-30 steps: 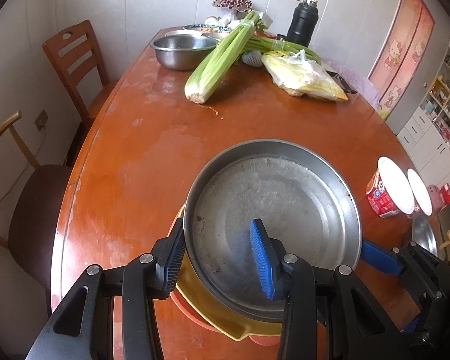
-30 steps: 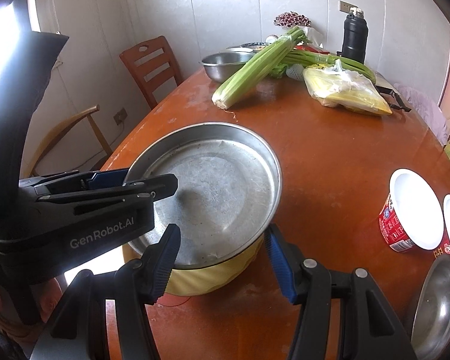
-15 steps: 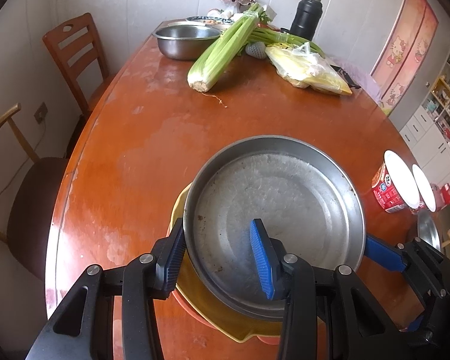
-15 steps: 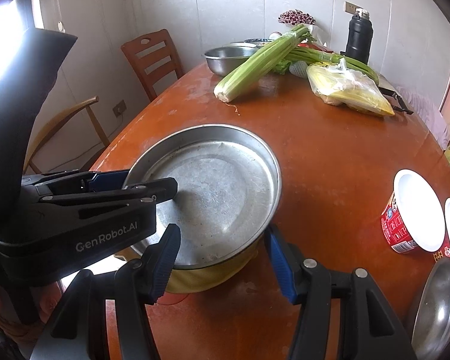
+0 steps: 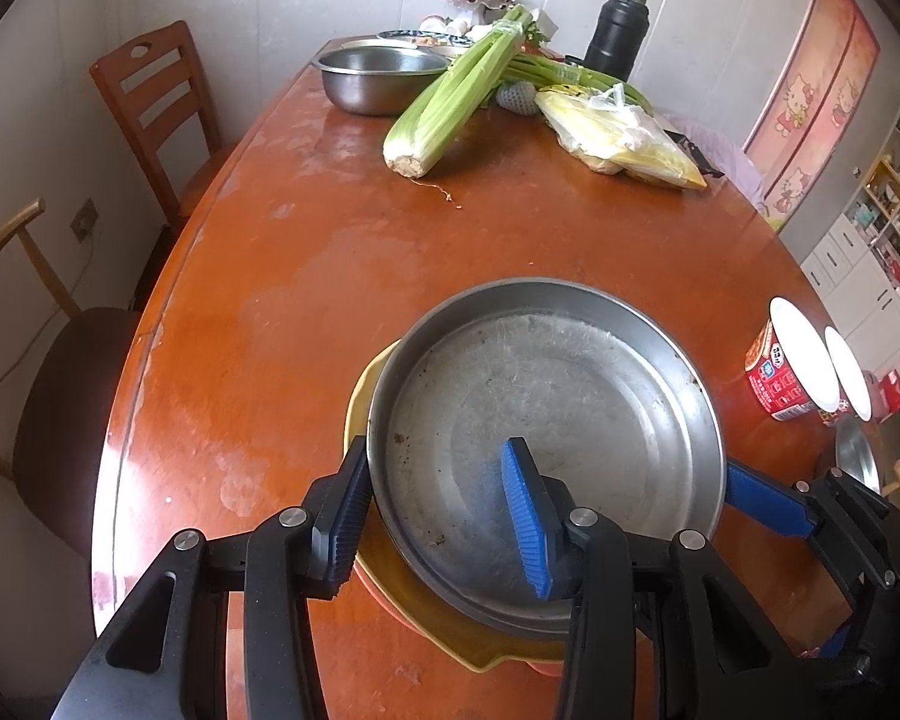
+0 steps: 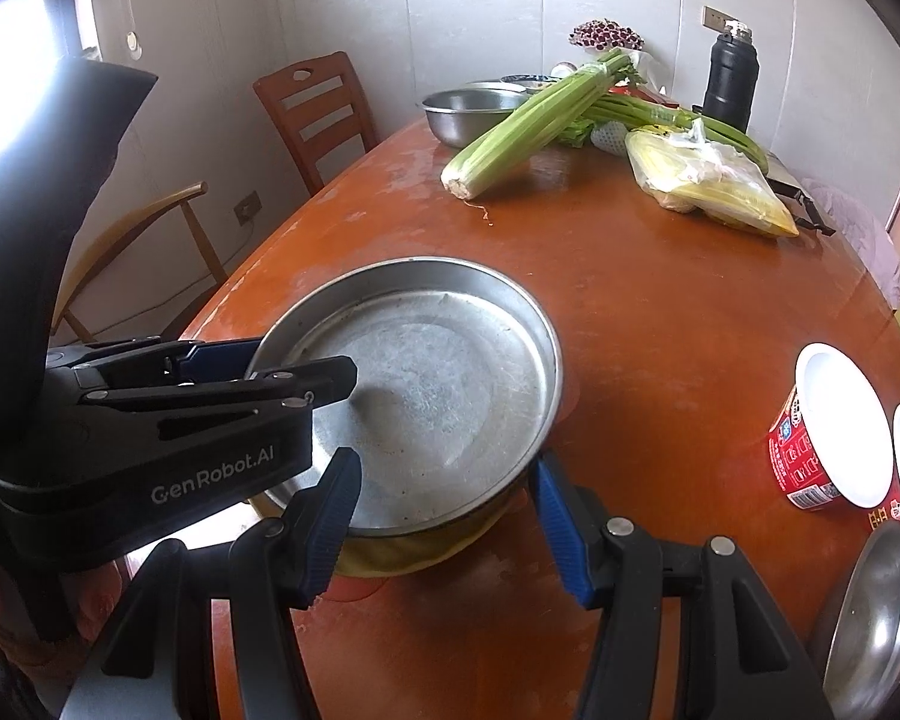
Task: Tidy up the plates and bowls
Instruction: 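Set the silver pan down onto the yellow plate with the left tool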
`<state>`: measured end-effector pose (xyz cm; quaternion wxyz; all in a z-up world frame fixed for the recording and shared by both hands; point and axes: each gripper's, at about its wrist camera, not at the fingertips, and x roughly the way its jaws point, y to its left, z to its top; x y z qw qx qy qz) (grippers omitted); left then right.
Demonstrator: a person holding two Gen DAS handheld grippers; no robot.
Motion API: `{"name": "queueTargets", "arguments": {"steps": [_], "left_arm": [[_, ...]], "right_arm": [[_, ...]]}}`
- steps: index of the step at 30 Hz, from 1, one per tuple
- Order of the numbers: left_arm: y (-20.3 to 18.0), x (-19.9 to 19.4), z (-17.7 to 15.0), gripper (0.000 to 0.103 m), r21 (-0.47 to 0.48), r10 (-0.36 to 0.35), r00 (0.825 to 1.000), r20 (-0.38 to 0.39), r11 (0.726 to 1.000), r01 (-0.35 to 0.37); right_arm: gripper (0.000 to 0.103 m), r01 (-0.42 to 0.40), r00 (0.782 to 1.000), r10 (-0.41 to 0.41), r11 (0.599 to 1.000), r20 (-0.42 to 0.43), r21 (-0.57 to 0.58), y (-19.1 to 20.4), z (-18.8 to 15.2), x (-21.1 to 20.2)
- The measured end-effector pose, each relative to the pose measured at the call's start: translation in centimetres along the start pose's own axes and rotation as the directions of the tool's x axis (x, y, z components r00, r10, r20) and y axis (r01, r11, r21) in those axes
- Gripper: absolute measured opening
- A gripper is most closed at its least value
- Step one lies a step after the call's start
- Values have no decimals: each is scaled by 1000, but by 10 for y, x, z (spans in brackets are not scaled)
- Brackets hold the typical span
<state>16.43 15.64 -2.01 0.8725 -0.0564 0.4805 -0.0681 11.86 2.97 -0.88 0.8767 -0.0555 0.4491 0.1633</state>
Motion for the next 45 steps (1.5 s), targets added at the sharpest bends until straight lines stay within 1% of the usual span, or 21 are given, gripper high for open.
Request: {"name": "queueTargets", "arguments": {"steps": [6,13,26,31,35,40,42,45], "left_arm": [[1,-3,-2,45,0,2,1000,2,1000,-2],[5,-6,-2,45,-6,-12,1000,0,1000,12],[6,-20,-2,45,-5,-5,999,37,1000,5],[9,-30,-3,45,-14,2,998,57,1000,-1],[15,-35,-3,45,-41,21,998,59,999,-19],[24,-35,-5,45,-94,33,999,43,995,-28],[28,-34,-7,46,-121,28,999,30,992,-24],[35,-31,-13,46,-184,-2,1000,-1,983,1]], "right_arm": [[59,-18,1000,18,1000,-4,-2,0,-1,-1],[59,-29,1000,29,1000,-2,-7,0,-1,-4],[59,-38,999,38,999,2,-11,1,-1,-7],[61,-46,998,46,999,32,-17,-1,-1,-14],[64,-46,997,47,999,63,-16,-4,0,-23],[65,-55,996,56,998,72,-3,-13,0,-27],[65,-57,995,56,998,77,4,-18,0,-29],[67,-66,995,65,998,80,11,-26,1,-31]]}}
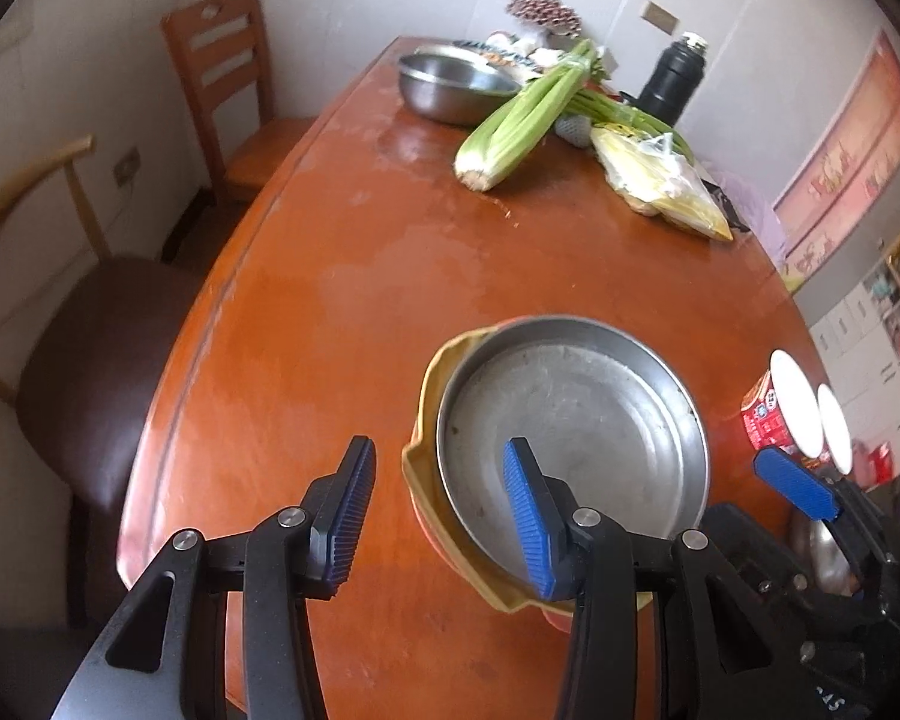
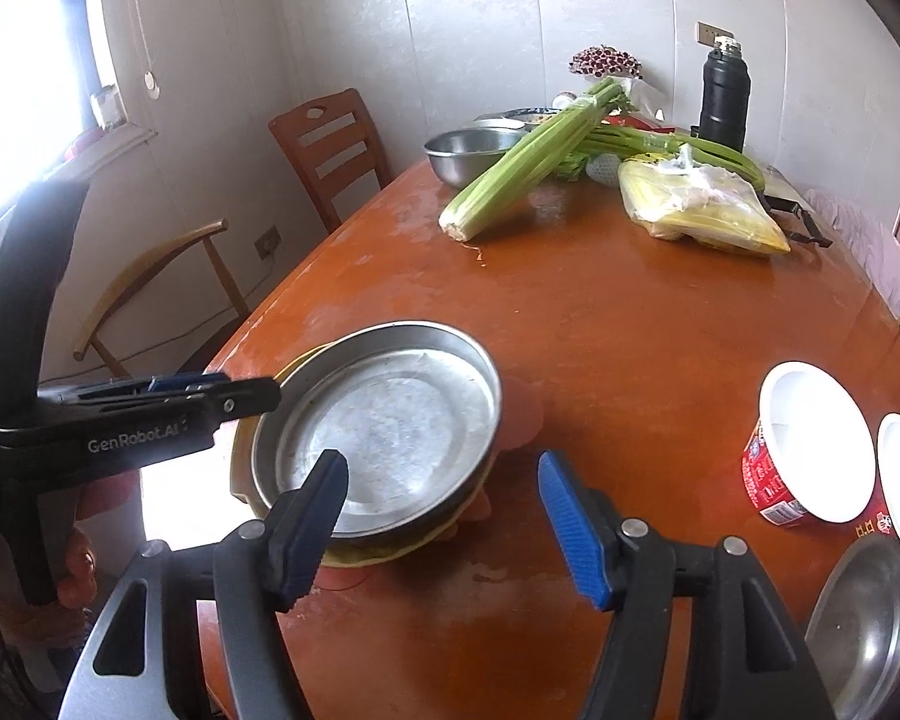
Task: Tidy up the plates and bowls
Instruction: 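Set the silver pan down onto the yellow plate with the left tool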
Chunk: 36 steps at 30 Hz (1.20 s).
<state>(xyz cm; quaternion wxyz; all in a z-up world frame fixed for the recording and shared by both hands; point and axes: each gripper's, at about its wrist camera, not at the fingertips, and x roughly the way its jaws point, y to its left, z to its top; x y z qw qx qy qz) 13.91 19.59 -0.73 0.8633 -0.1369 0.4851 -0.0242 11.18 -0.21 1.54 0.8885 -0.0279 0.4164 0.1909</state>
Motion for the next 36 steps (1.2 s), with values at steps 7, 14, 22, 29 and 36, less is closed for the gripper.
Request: {"name": "queueTargets", "arguments": {"steps": [7,14,22,29,36], "left_arm": [[17,10,-7,47,-151,-25,999,-41,988,18],[10,23,-8,47,-190,-27,997,-69,982,13],[-5,34,-15,47,-194,-23,995,-100,981,3],[-11,36,-14,48,-207,-1,995,-103,978,-21],[-27,43,-11,50,-192,-14,993,-116,981,-8]], "right_arm": [[68,-28,999,28,1000,-30,-5,-12,-2,3],[68,-60,994,61,998,-94,15,-25,1,19],[68,-100,986,103,995,-133,31,-30,2,33],[68,-119,982,120,993,-145,19,-28,4,37],[68,-128,979,131,991,-158,29,-33,3,40]]}}
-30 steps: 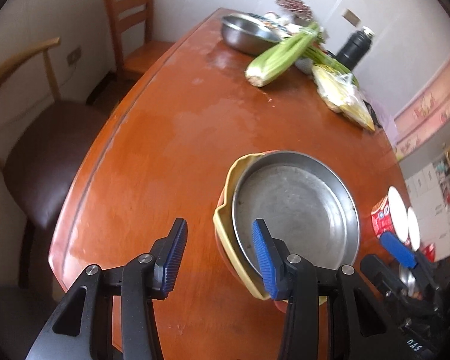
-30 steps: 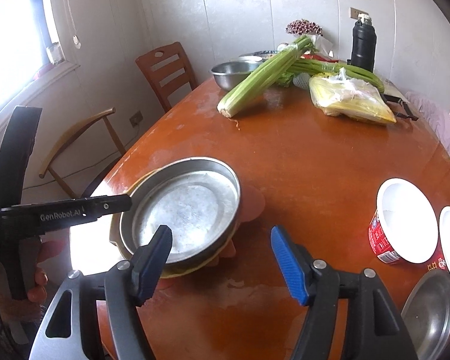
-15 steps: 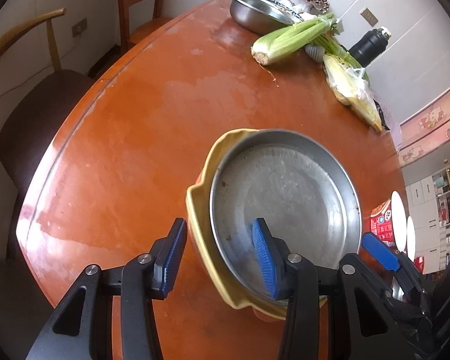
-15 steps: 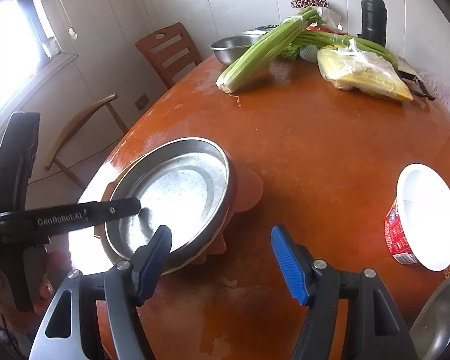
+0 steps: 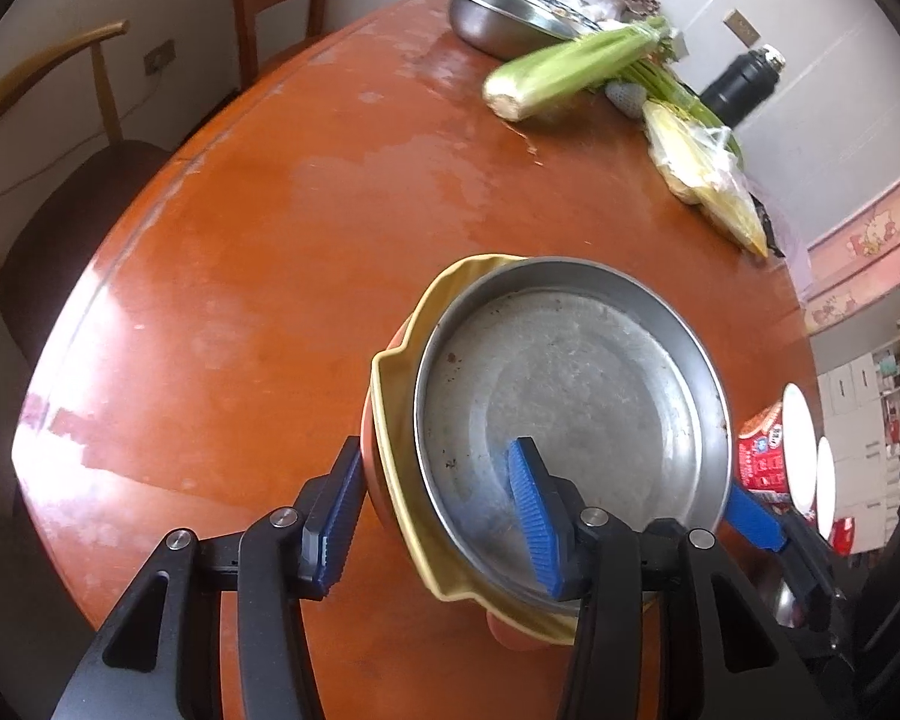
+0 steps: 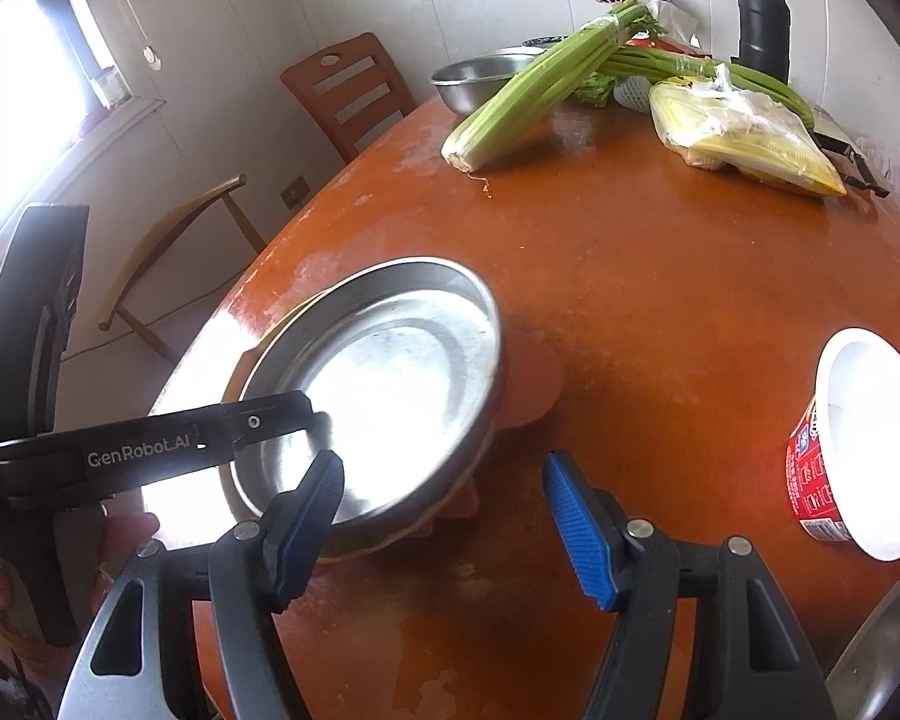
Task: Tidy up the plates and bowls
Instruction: 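Set the silver pan down onto the yellow plate with the left tool, then open the left tool and pull it away from the silver pan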
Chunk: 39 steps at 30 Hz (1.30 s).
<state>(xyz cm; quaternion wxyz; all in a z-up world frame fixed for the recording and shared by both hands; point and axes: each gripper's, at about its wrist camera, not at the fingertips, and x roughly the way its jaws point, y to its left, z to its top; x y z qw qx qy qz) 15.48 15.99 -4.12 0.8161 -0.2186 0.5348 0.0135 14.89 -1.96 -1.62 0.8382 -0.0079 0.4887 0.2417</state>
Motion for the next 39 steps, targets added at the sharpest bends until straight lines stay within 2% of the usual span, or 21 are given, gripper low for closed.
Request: {"name": "queueTargets", "arguments": {"steps": [10,19,26,29,39], "left_arm": [[-40,14,1,51,69,9,1000,-9,998,-8],[-60,22,3,51,88,8,1000,-13,996,-7],[-66,23,2,51,104,21,1000,-8,994,-20],[-65,17,3,51,109,54,998,29,992,-57],[-71,-15,3,51,118,53,992,117,991,-67]], "right_arm": [[68,17,1000,-18,997,15,70,-29,0,-11],[68,37,999,-37,995,7,90,-43,-3,-13],[68,60,997,-64,992,32,109,-52,-2,-21],[68,67,996,-73,991,50,114,-56,-3,-28],[68,84,990,-95,991,109,102,-60,-3,-49]]}}
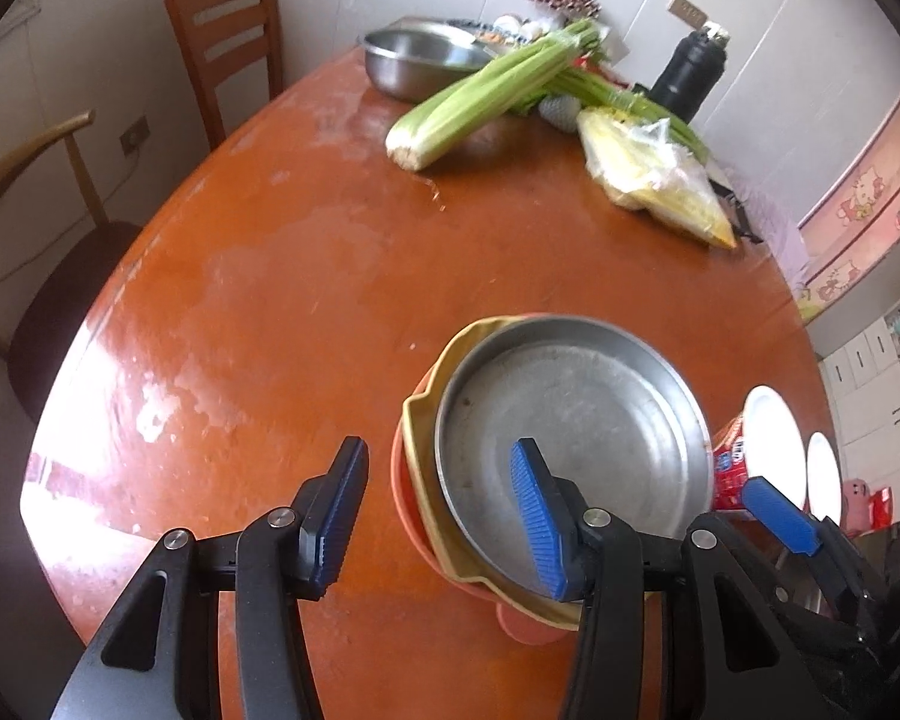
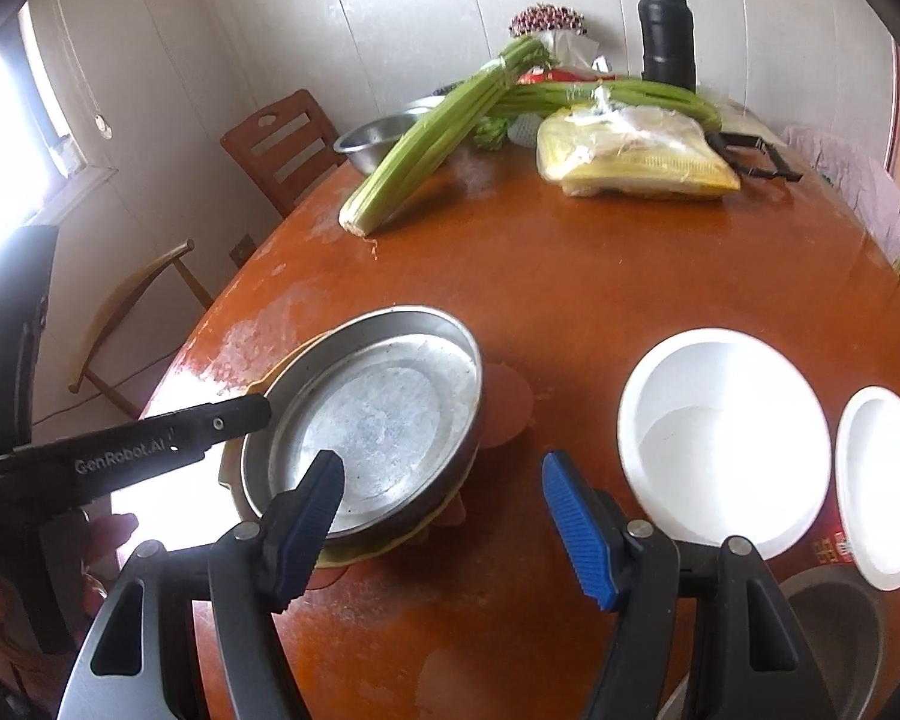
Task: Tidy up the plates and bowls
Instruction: 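Open the left tool and pull it away from the silver pan, then move the left tool to the deep steel bowl and grasp its rim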
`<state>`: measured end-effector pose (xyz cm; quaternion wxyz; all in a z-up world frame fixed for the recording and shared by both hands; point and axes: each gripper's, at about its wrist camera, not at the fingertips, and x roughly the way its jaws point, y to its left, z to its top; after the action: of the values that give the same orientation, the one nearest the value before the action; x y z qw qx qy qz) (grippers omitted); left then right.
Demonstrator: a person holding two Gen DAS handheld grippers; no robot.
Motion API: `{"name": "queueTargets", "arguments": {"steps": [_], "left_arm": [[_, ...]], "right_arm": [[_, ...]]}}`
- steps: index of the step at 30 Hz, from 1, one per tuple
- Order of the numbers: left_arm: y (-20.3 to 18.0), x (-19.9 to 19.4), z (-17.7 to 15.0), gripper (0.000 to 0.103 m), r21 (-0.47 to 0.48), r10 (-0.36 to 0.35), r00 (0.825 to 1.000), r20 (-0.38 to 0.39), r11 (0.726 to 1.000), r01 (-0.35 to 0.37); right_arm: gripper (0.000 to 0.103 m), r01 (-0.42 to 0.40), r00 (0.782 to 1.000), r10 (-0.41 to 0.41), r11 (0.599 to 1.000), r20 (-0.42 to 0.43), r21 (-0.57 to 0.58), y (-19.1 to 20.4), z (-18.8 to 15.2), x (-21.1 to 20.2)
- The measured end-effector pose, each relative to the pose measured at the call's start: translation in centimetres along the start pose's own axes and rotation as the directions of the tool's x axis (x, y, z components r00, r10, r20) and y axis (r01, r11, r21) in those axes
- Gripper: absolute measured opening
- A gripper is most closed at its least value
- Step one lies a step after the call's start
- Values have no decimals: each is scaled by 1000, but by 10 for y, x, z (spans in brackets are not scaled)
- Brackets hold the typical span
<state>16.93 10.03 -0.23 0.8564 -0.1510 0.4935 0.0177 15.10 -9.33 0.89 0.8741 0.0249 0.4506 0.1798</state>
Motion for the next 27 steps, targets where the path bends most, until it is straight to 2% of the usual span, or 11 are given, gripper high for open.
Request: {"name": "queueTargets", "arguments": {"steps": [10,14,17,27], "left_arm": [[-41,-26,-6,51,82,-25,998,60,996,20],[-59,-31,-11,51,102,-32,997,72,994,24],[-71,-33,-14,51,114,-33,996,81,993,24],[-123,-40,-25,51,174,-67,992,103,984,48]], "right_arm": [[69,47,993,-44,999,110,-18,-19,-1,-45],[72,66,987,-63,998,151,-14,-32,0,-59],[72,89,983,-86,996,161,-15,-43,0,-65],[74,95,979,-98,995,178,23,-89,-7,-90]]}}
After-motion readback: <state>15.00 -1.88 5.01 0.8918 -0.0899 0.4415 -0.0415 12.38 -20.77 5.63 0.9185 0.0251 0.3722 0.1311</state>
